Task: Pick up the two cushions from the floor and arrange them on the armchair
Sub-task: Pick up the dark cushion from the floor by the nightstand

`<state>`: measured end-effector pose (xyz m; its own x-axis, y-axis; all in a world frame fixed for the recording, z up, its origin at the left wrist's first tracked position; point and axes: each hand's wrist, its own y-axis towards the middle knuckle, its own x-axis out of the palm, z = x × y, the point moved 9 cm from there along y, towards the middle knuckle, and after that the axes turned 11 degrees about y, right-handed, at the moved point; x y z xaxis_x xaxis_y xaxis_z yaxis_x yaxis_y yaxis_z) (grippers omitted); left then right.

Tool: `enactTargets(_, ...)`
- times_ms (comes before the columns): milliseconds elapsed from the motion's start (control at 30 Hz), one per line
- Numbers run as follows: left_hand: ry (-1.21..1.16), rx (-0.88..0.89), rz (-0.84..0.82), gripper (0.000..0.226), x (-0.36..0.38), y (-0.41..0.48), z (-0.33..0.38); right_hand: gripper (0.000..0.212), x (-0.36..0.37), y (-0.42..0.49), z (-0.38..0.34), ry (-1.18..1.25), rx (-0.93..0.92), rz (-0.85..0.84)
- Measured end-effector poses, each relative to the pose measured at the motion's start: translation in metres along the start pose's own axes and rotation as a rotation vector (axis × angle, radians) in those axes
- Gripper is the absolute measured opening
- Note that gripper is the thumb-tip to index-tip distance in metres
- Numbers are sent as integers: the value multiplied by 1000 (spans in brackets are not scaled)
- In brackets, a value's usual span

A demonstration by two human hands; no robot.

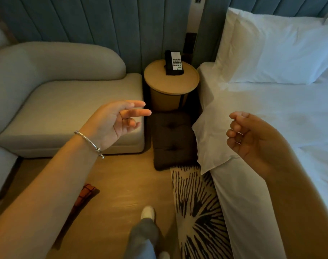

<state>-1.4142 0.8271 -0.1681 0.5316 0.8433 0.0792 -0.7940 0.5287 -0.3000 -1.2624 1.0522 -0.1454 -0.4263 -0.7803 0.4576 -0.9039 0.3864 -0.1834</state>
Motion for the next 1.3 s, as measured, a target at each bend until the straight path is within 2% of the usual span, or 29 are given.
enactTargets(400, -37, -95, -48, 25, -10, 196, 30, 17, -6, 181, -21, 48, 27, 79)
enactTargets(833, -40, -216, -52, 24, 32, 430, 13, 20, -108, 387, -11, 70, 140, 223)
enactTargets(1033, -30, -381, 38, 25, 15, 504, -70, 23, -152, 457, 79, 63, 356, 296)
enactTargets(1200, -19, -526, 120, 25, -14, 568, -195, 18, -220, 497, 199, -36, 514, 440)
enactTargets(1300, 97, -550, 164, 25, -18, 608, -278, 13, -267, 522, 282, -68, 593, 550)
